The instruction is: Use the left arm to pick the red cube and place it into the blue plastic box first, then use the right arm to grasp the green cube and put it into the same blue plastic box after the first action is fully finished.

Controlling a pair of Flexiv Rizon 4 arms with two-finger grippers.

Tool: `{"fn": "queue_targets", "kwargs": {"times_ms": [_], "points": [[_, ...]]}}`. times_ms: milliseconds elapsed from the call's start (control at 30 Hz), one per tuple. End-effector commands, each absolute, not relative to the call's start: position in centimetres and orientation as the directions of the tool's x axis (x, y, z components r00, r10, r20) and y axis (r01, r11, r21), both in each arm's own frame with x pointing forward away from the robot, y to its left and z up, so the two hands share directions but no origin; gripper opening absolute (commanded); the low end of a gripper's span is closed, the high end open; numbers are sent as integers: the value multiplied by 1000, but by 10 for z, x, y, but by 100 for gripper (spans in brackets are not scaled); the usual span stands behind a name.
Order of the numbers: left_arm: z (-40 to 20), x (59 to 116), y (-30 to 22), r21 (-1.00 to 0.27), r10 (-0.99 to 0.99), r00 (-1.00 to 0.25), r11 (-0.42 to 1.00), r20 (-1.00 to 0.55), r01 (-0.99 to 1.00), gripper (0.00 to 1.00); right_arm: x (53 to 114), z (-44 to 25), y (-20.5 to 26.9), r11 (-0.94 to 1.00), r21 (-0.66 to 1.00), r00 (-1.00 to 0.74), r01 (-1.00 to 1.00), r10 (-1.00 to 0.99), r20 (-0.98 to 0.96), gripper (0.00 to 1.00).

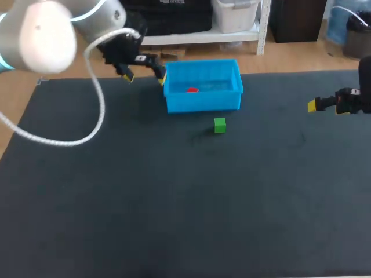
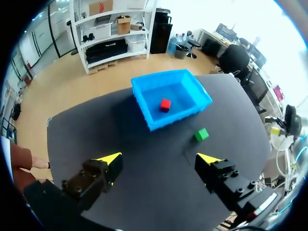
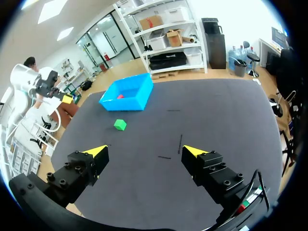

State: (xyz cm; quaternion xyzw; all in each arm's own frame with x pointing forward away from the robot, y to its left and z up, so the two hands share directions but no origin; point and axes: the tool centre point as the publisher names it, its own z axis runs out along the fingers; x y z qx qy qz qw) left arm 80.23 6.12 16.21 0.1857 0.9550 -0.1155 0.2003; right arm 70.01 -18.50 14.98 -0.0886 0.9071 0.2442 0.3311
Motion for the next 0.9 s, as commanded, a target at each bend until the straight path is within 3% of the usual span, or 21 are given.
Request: {"fn": "queue_targets", "kwargs": {"times_ms": [33, 900], "points": [[145, 719, 99, -168, 200, -701, 892, -685, 419, 100, 700, 150, -185, 865, 384, -766, -322, 0, -643, 100], [129, 677, 119, -211, 265, -756, 858, -598, 467, 100, 700, 150, -185, 865, 384, -766, -322, 0, -643, 100]]}}
